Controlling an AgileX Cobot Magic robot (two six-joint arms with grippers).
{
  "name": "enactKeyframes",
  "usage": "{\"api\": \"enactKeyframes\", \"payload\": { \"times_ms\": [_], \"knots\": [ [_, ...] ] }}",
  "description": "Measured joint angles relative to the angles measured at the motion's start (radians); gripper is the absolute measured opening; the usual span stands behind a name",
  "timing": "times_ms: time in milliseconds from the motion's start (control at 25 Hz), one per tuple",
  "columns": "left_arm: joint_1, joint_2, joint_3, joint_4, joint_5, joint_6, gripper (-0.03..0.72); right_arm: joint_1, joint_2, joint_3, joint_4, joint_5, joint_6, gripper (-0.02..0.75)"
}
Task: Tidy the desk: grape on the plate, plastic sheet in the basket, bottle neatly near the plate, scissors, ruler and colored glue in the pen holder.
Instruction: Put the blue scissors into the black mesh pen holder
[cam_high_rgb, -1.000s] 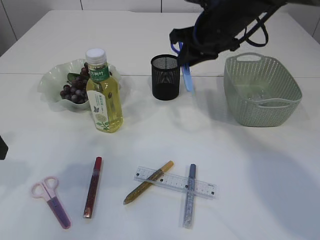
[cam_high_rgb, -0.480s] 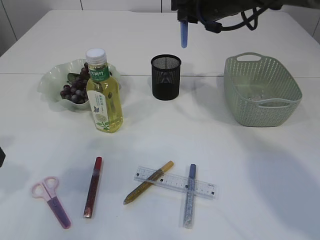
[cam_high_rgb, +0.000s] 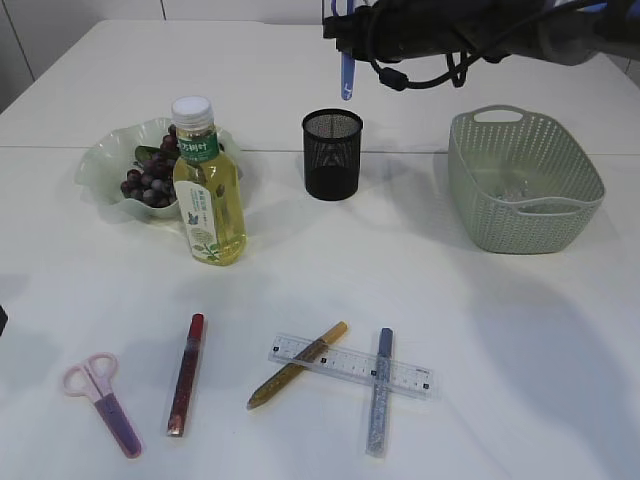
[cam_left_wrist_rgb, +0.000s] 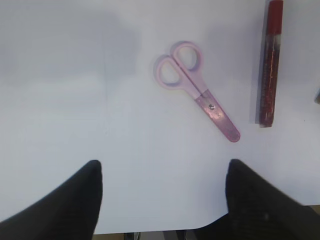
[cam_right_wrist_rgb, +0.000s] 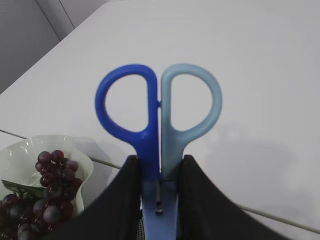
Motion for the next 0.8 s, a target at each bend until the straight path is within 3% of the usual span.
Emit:
{"api": "enactKeyframes", "payload": {
  "times_ms": [800],
  "knots": [
    [0.0, 0.0, 0.0, -0.001, -0.002, 0.0, 0.559, 0.014, 0.151, -0.066, 0.079, -0.072, -0.028, 0.195]
  ]
}}
